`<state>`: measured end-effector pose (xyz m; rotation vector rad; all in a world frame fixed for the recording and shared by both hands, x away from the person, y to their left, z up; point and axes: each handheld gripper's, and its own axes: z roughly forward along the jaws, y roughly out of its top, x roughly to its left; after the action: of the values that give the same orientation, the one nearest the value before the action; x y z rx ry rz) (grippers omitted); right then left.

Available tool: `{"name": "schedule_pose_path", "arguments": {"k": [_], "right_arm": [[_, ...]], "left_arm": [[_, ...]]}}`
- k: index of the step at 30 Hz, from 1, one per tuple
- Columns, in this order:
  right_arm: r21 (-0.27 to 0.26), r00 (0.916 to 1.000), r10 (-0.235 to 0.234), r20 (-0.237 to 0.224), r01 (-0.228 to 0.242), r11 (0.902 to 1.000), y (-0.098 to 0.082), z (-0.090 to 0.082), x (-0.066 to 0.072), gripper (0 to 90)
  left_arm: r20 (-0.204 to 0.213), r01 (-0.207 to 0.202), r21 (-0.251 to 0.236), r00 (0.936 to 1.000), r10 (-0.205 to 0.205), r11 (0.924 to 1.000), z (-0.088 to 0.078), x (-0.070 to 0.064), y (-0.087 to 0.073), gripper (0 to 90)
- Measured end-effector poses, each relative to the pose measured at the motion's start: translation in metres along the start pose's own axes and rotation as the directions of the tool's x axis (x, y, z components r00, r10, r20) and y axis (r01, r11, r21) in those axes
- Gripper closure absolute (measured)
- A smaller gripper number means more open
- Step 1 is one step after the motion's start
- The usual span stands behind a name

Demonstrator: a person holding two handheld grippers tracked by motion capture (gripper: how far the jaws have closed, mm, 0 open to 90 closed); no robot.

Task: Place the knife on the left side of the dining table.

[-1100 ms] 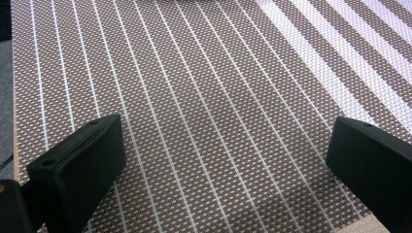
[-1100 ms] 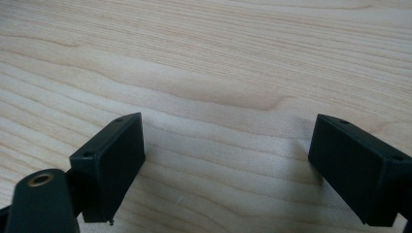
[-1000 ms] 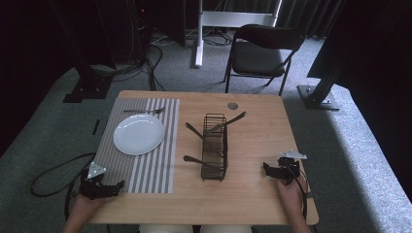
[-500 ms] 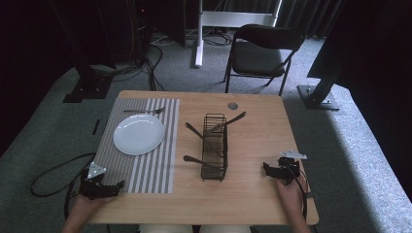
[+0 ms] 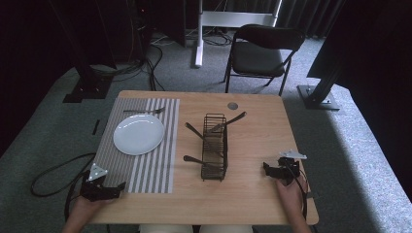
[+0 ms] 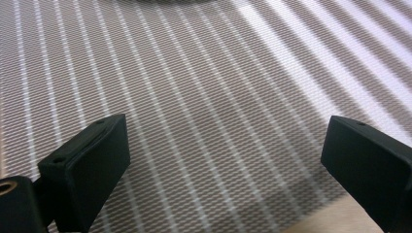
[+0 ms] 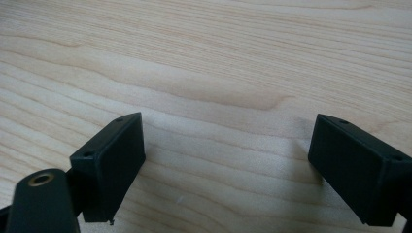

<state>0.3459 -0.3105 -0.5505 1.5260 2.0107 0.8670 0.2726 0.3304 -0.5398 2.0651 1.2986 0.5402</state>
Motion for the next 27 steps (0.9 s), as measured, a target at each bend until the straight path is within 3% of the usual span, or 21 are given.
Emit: {"name": "schedule_pose_path", "arguments": {"k": [12, 13, 21, 23, 27], "right_arm": [[0.0, 1.0, 0.0, 0.0, 0.0, 1.0, 0.0, 0.0, 0.0, 12.3], [0.0, 1.0, 0.0, 0.0, 0.0, 1.0, 0.0, 0.0, 0.0, 12.3], [0.0, 1.0, 0.0, 0.0, 0.0, 1.0, 0.0, 0.0, 0.0, 12.3], [0.0, 1.0, 0.0, 0.0, 0.0, 1.0, 0.0, 0.0, 0.0, 12.3], [0.0, 1.0, 0.001, 0.0, -0.001, 1.0, 0.0, 0.0, 0.0, 12.3]], "left_arm": [[0.073, -0.05, -0.037, 0.996, 0.052, 0.9981, -0.005, -0.025, 0.016, 4.0], [0.09, -0.067, -0.041, 0.9934, 0.071, 0.9969, -0.006, -0.031, 0.021, 4.0], [0.146, -0.091, -0.067, 0.9842, 0.101, 0.9935, -0.007, -0.049, 0.038, 4.0], [0.144, -0.1, -0.072, 0.9834, 0.11, 0.9923, -0.008, -0.051, 0.04, 4.0], [0.177, -0.115, -0.106, 0.9752, 0.132, 0.9877, -0.012, -0.063, 0.05, 4.0]]}}
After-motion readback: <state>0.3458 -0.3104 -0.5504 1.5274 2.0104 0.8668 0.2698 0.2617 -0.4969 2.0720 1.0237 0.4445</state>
